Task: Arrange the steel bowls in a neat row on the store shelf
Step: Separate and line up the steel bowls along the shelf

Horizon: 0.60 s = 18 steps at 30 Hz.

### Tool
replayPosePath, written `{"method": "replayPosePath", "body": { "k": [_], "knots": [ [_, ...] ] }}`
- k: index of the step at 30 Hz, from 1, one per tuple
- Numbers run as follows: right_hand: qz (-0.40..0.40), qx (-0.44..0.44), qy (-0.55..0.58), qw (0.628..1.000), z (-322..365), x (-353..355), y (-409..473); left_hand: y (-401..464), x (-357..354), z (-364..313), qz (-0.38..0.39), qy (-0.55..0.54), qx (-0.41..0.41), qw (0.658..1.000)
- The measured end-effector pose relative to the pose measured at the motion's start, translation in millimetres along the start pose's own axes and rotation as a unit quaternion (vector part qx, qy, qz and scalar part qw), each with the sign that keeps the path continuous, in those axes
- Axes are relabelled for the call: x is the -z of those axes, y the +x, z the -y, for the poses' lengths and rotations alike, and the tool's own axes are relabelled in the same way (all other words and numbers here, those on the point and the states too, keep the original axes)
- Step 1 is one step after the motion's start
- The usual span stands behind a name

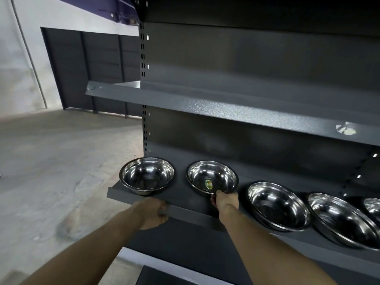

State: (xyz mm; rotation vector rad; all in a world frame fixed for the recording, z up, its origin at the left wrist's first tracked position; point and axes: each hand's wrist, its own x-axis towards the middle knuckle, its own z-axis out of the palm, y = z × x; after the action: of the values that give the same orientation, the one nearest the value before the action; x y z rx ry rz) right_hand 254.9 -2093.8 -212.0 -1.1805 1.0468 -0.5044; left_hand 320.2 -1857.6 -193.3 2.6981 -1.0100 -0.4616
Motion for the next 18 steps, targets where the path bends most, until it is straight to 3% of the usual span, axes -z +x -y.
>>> {"method": "replayPosePath", "body": {
  "k": [4, 9, 18],
  "knots": [
    [-0.027, 0.025, -0.051, 0.998, -10.3, 4.6, -6.1, 0.0, 12.2, -0.8, -0.024, -0.045, -0.009, 0.999],
    [-0.07, 0.072, -0.076, 0.992, -18.7, 21.3, -13.0, 3.0, 33.6, -14.0, -0.119, 0.057, -0.03, 0.991],
    [-0.111, 0.093, -0.1, 0.984, -23.3, 42.5, -19.5, 10.8, 28.8, -25.4, -0.109, 0.069, -0.035, 0.991]
  ]
}}
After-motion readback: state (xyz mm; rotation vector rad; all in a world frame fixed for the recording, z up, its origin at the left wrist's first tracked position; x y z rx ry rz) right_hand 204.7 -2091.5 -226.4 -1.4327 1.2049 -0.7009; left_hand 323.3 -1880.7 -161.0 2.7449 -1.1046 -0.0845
